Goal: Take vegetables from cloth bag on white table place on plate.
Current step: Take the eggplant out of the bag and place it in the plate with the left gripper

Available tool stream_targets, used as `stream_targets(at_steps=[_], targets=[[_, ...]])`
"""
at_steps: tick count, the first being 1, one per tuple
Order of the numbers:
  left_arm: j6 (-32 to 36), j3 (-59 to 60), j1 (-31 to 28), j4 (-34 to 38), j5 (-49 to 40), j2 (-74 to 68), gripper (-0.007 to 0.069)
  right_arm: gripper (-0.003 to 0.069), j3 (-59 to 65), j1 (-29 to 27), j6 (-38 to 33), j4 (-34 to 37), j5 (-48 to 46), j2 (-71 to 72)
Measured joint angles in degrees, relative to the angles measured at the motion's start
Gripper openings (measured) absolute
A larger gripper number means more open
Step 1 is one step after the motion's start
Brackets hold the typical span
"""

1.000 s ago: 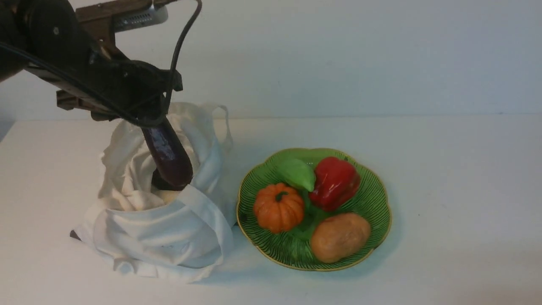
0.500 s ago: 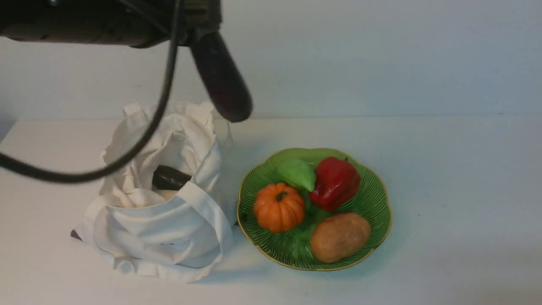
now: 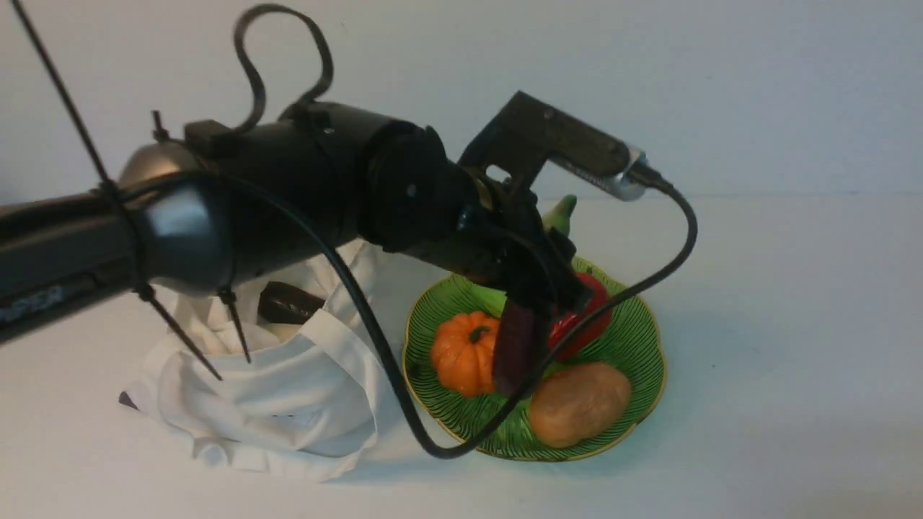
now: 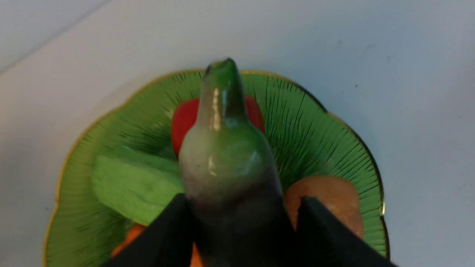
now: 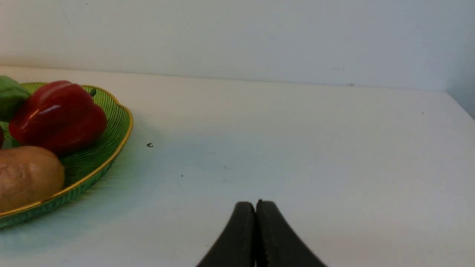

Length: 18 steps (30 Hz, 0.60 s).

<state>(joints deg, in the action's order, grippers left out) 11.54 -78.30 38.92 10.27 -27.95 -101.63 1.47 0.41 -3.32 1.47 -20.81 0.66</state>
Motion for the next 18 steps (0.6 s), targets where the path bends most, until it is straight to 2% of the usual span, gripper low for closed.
stream_targets(at_steps=[4, 8, 11, 13, 16, 18], targets=[[0.0, 0.0, 0.0, -0.3, 0.4, -2.9, 0.0337, -0.0015, 0.0, 0.0, 0.0, 0.0, 0.0, 0.0], [0.0, 0.0, 0.0, -1.0, 0.9, -5.2, 0.0449, -0.0015, 0.0, 0.0, 0.0, 0.0, 0.0, 0.0], [-0.7, 0.0, 0.0, -1.1, 0.9, -5.6, 0.0565, -0.0015, 0.0, 0.0, 0.0, 0.0, 0.0, 0.0], [-1.1, 0.0, 0.0, -1.1, 0.9, -5.0, 0.0604, -0.0015, 0.0, 0.0, 0.0, 0.0, 0.0, 0.0], [-1.9, 0.0, 0.0, -1.5, 0.8, -3.1, 0.0615, -0.0015, 0.0, 0.0, 0.0, 0.0, 0.0, 0.0], [-3.0, -0.2, 0.0, -3.0, 0.1, -0.3, 0.0584, -0.0015, 0.0, 0.0, 0.0, 0.0, 0.0, 0.0]])
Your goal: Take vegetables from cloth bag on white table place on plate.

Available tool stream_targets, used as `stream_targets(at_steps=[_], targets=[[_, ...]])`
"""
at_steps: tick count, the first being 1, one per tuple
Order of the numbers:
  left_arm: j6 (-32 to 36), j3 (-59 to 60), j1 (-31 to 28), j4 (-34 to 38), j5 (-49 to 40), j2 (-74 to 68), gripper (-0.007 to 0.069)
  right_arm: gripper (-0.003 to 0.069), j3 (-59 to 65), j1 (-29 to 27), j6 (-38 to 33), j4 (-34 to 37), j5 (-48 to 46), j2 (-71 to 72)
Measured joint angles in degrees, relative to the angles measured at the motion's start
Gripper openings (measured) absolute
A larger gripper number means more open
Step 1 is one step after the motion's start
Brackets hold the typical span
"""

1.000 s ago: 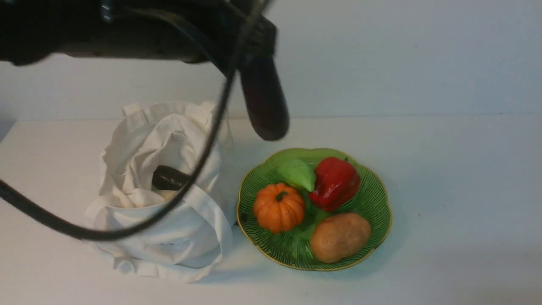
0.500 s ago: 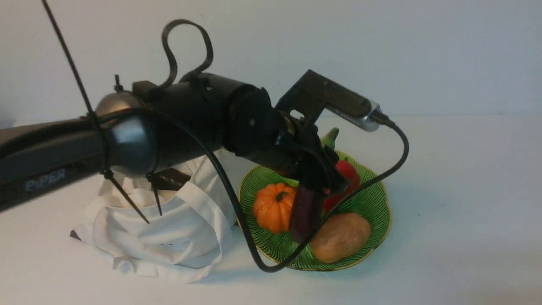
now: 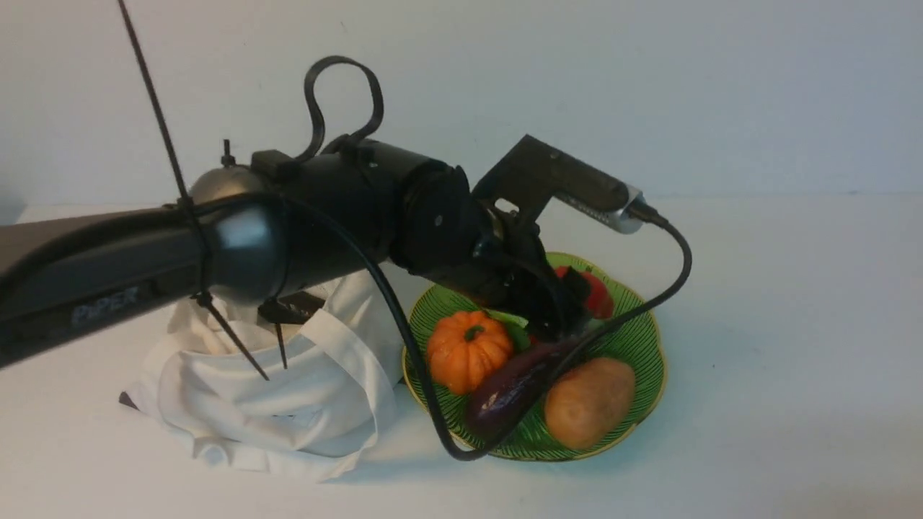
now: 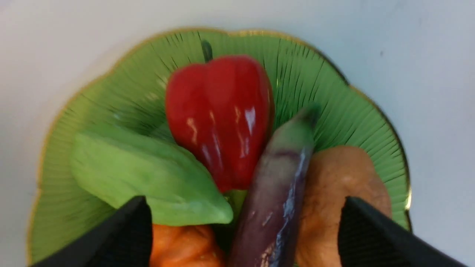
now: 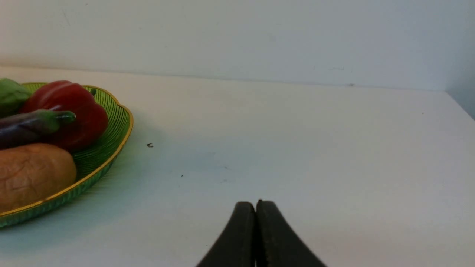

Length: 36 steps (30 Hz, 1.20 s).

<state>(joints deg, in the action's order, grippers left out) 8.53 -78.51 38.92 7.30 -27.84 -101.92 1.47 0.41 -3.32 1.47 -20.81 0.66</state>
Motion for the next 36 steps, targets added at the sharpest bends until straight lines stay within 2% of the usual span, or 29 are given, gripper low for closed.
stream_targets(at_steps=[1, 2, 3, 6, 8, 9, 11, 17, 25, 36], targets=[[-0.7, -0.1, 0.0, -0.9, -0.7, 1.3, 0.0559, -0.0015, 0.0, 0.0, 0.0, 0.0, 0.0, 0.0], [-2.3, -0.6, 0.0, -2.5, -2.2, 3.6, 0.0496, -0.0015, 0.0, 0.0, 0.0, 0.0, 0.0, 0.0], [-3.0, -0.6, 0.0, -3.2, -2.5, 4.0, 0.0484, -0.0015, 0.0, 0.0, 0.0, 0.0, 0.0, 0.0], [-10.1, -1.3, 0.0, -11.3, -8.1, 13.0, 0.0218, -0.0015, 0.0, 0.0, 0.0, 0.0, 0.0, 0.0], [-13.7, -1.4, 0.0, -16.2, -11.3, 18.1, 0.0087, -0.0015, 0.0, 0.0, 0.0, 0.0, 0.0, 0.0], [-14.1, -1.5, 0.0, -17.3, -11.9, 19.2, 0.0069, -0.0015, 0.0, 0.0, 0.0, 0.0, 0.0, 0.0], [-19.4, -1.5, 0.0, -22.2, -15.5, 26.4, 0.001, -0.0015, 0.0, 0.0, 0.0, 0.0, 0.0, 0.0], [-24.6, 3.7, 0.0, -25.6, -17.0, 39.3, -0.0005, -0.0015, 0.0, 0.0, 0.0, 0.0, 0.0, 0.0], [-30.4, 14.8, 0.0, -22.5, -16.6, 51.6, -0.0005, -0.0015, 0.0, 0.0, 0.0, 0.0, 0.0, 0.0], [-30.4, 15.6, 0.0, -21.9, -16.9, 55.1, -0.0005, -0.0015, 0.0, 0.0, 0.0, 0.0, 0.0, 0.0]])
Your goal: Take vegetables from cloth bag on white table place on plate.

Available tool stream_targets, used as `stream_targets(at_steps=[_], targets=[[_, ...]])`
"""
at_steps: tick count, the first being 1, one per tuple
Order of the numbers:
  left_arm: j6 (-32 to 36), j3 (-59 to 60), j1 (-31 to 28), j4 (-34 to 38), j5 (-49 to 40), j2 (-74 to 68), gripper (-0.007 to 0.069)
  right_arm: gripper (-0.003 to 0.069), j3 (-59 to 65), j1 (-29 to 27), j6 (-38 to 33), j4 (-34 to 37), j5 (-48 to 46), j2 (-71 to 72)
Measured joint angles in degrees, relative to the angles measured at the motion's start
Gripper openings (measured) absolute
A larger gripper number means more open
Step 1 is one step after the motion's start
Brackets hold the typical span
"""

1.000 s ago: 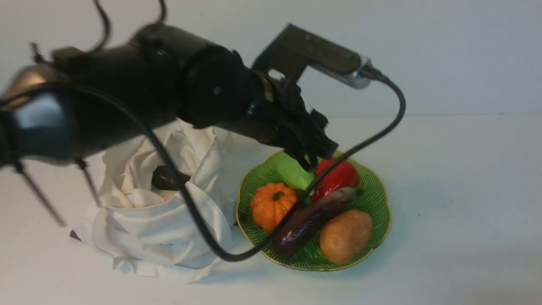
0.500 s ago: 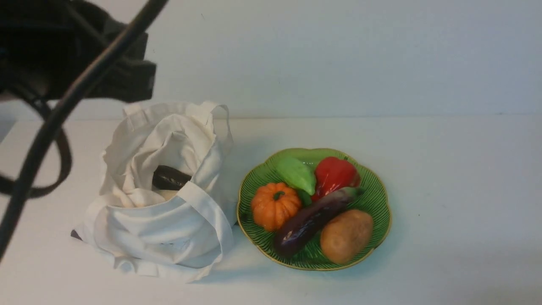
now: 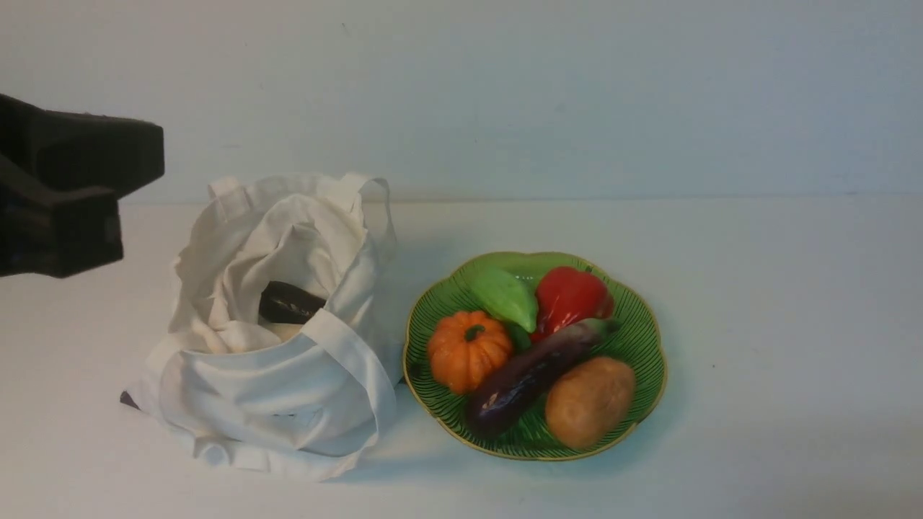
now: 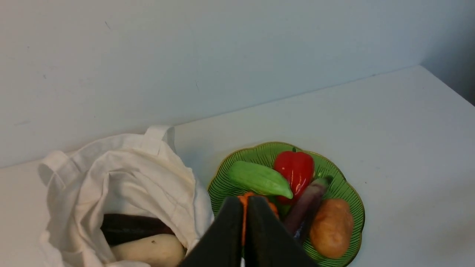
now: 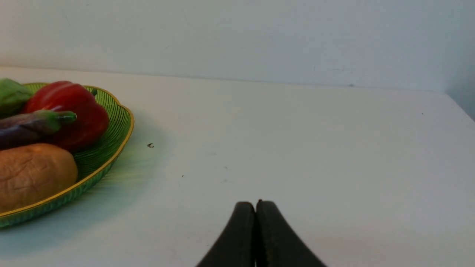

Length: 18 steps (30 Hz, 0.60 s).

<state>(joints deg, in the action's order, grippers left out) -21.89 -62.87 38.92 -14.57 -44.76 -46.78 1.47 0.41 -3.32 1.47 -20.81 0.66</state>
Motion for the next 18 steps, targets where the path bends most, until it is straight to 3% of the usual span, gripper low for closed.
stream_targets(at_steps=[8, 12, 17, 18], targets=[[2.4, 0.2, 0.0, -1.8, 0.5, 0.2, -0.0005, -0.0015, 0.0, 0.0, 0.0, 0.0, 0.0, 0.0], [10.1, 4.9, -1.3, 1.1, 7.0, 3.7, -0.0005, -0.0015, 0.0, 0.0, 0.0, 0.0, 0.0, 0.0], [20.0, 17.5, -9.3, 10.4, 16.6, 12.0, -0.0005, -0.0015, 0.0, 0.0, 0.0, 0.0, 0.0, 0.0], [21.9, 24.2, -13.7, 13.1, 20.5, 16.8, -0.0005, -0.0015, 0.0, 0.0, 0.0, 0.0, 0.0, 0.0]])
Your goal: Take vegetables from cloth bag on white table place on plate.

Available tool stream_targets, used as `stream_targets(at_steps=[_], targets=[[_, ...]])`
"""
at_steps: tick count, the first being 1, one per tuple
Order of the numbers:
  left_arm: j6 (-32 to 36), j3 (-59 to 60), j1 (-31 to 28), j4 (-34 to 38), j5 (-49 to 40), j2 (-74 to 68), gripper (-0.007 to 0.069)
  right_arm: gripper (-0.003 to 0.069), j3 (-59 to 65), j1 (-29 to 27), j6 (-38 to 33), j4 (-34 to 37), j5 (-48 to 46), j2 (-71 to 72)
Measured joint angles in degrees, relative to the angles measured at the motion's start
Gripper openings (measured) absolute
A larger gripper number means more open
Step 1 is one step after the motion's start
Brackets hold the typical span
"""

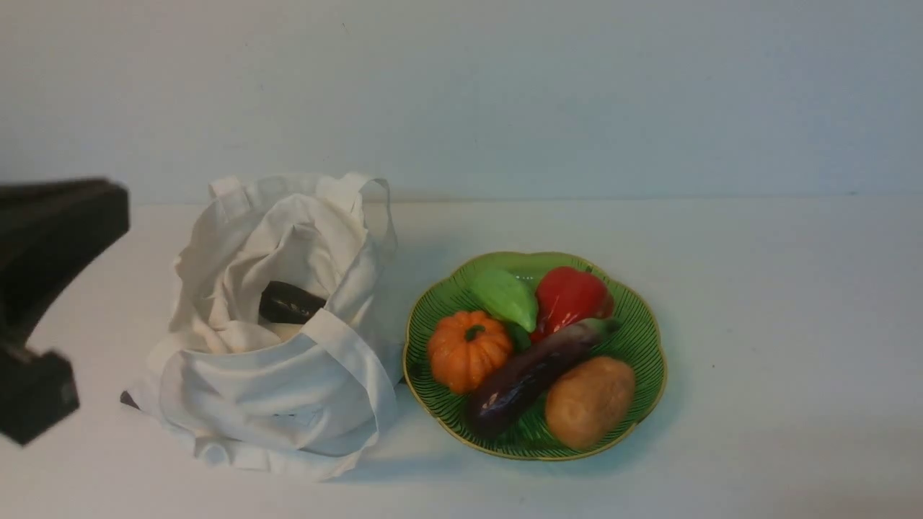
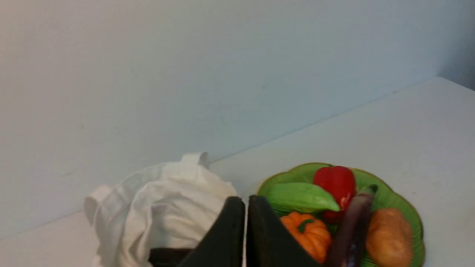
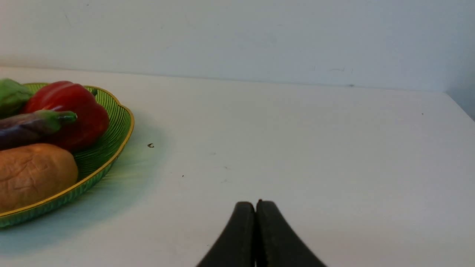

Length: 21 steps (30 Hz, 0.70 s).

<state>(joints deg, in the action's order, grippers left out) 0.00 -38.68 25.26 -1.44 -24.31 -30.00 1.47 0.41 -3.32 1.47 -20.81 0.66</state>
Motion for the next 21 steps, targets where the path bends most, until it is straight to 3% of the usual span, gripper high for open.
stream_targets(at_steps=[3, 5, 11, 21], targets=[[0.6, 7.7, -4.4, 1.4, 3.6, 5.7, -0.0005, -0.0015, 0.0, 0.0, 0.0, 0.0, 0.0, 0.0], [1.0, 16.6, -10.5, 1.9, 6.1, 12.8, -0.0005, -0.0015, 0.0, 0.0, 0.0, 0.0, 0.0, 0.0], [1.0, 32.9, -19.9, 2.1, 6.8, 28.2, -0.0005, -0.0015, 0.0, 0.0, 0.0, 0.0, 0.0, 0.0], [1.0, 40.4, -21.2, 2.3, 3.9, 30.6, -0.0005, -0.0015, 0.0, 0.0, 0.0, 0.0, 0.0, 0.0]])
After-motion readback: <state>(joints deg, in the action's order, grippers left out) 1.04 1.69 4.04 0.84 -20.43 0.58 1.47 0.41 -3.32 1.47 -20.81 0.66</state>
